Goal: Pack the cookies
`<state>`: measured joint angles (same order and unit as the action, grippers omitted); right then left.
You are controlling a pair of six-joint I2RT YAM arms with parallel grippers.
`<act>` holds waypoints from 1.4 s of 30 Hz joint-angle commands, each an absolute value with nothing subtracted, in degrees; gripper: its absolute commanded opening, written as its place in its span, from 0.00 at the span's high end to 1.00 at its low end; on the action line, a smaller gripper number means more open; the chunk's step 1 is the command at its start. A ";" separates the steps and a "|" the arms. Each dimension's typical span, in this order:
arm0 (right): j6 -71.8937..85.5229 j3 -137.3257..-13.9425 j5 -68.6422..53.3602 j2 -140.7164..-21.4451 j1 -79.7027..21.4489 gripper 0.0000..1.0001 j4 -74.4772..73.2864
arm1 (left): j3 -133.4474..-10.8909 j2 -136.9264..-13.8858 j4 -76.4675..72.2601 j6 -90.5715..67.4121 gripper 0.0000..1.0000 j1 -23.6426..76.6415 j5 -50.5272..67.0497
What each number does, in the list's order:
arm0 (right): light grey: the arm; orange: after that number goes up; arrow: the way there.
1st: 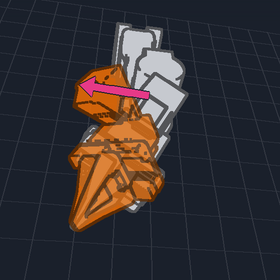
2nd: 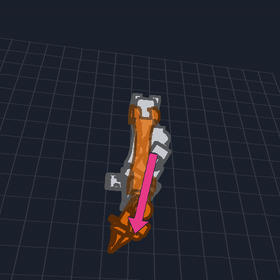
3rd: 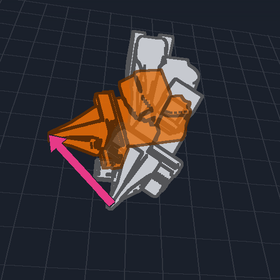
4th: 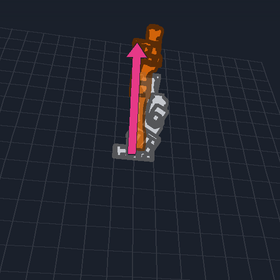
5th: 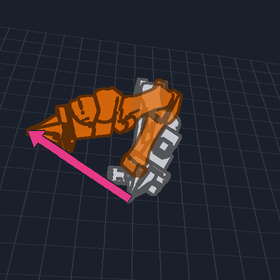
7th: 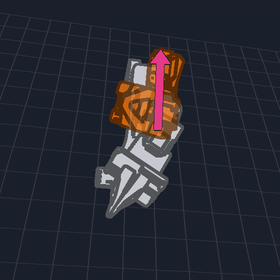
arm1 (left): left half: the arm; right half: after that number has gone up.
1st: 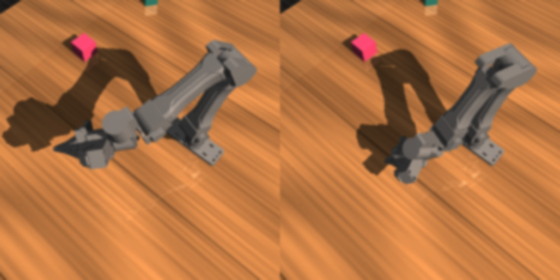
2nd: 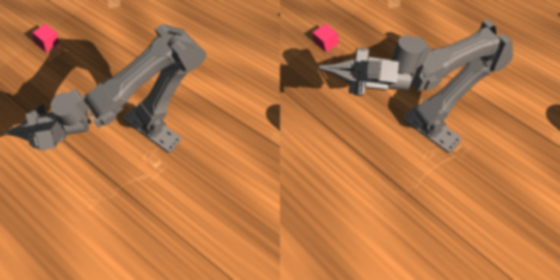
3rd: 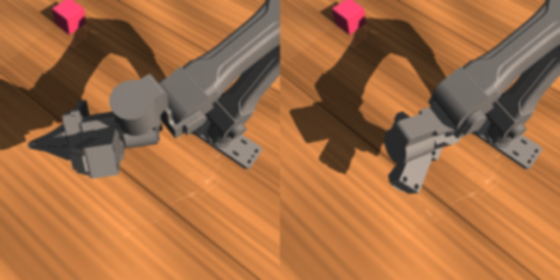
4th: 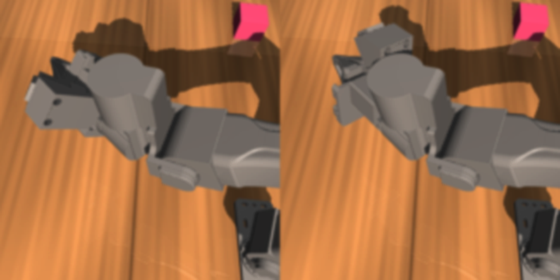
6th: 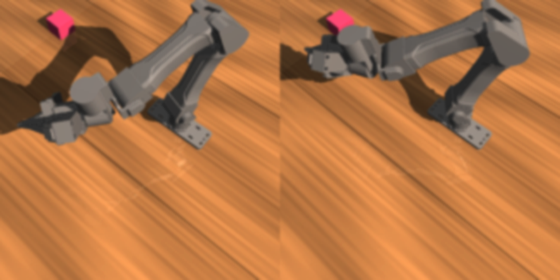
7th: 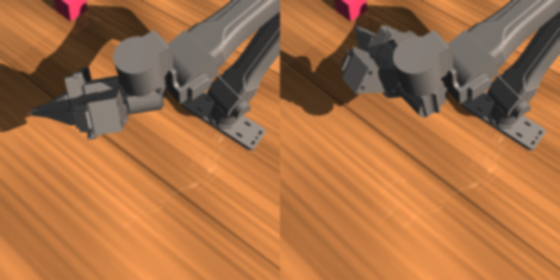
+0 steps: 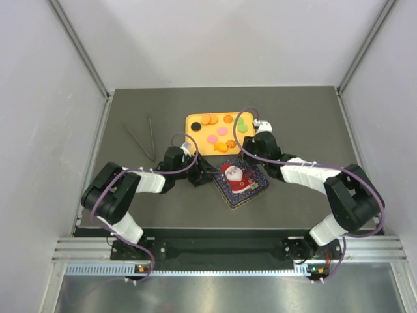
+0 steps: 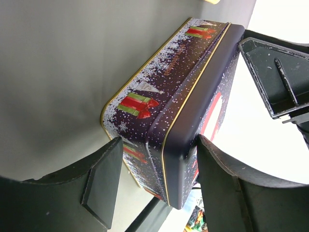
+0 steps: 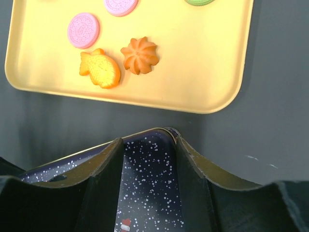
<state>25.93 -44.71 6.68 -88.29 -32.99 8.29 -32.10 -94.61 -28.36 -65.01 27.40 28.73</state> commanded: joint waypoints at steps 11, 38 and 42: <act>24.96 -44.99 2.38 -88.51 -38.67 0.57 -7.73 | -29.53 -93.96 -10.90 -55.28 1.00 29.09 16.00; 21.53 -59.67 2.46 -80.42 -41.03 0.52 -19.33 | -28.83 -94.39 -11.07 -56.43 1.00 30.94 13.62; 22.58 -62.22 3.60 -84.01 -45.16 0.55 -19.60 | -28.83 -93.96 -10.64 -56.43 1.00 31.02 13.19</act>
